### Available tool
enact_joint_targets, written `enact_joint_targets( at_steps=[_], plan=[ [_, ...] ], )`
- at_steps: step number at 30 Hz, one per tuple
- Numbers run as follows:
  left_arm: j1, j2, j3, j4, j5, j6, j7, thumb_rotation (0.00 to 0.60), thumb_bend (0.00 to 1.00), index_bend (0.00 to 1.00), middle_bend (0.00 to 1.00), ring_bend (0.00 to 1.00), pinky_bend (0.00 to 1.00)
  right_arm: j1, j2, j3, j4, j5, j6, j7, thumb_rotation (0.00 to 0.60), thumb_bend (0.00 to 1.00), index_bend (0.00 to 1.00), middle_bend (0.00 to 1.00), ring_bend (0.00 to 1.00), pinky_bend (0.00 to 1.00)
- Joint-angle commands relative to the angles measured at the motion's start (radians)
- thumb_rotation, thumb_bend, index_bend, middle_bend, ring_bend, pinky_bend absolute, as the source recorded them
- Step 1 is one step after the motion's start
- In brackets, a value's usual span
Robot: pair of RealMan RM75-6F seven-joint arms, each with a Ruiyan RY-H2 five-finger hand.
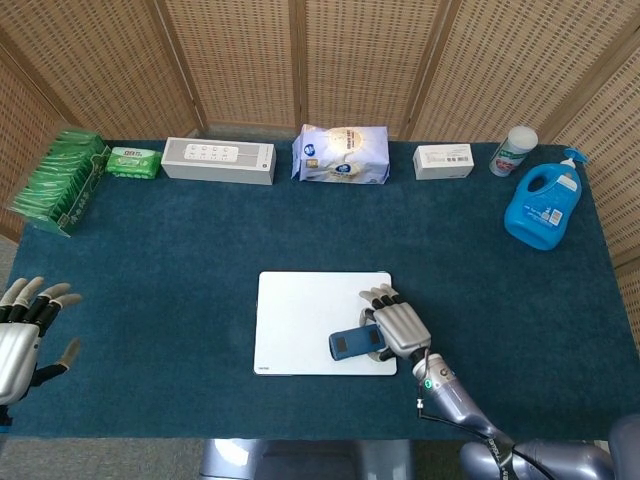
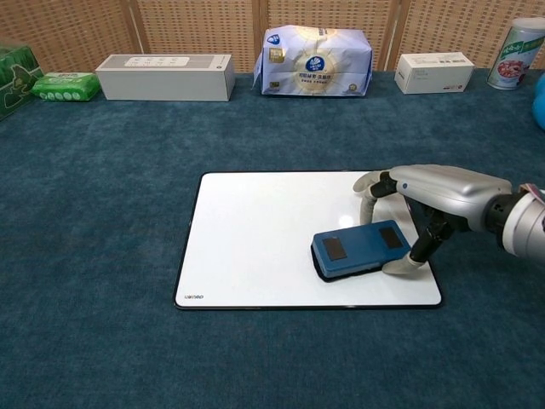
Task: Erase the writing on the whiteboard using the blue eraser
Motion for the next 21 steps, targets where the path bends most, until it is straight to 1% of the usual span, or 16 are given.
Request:
enact_joint_targets(
  at_steps=[1,21],
  plan=[
    [0.0,0.0,-0.001,-0.001,0.0,0.001,0.0,0.6,0.43,0.26,0.21,0.09,0.0,0.002,-0.001,0.005,0.012,0.0,-0.013,0.013,0.6,0.22,0.73,0.12,0.0,0.0],
    [0.003,0.0,-0.002,-0.006,0.0,0.006,0.01,0.6,0.43,0.26,0.21,0.09,0.0,0.04,0.014,0.054,0.059,0.007,-0.078,0.056,0.6,0.22,0.73,0.12,0.0,0.0]
  ],
)
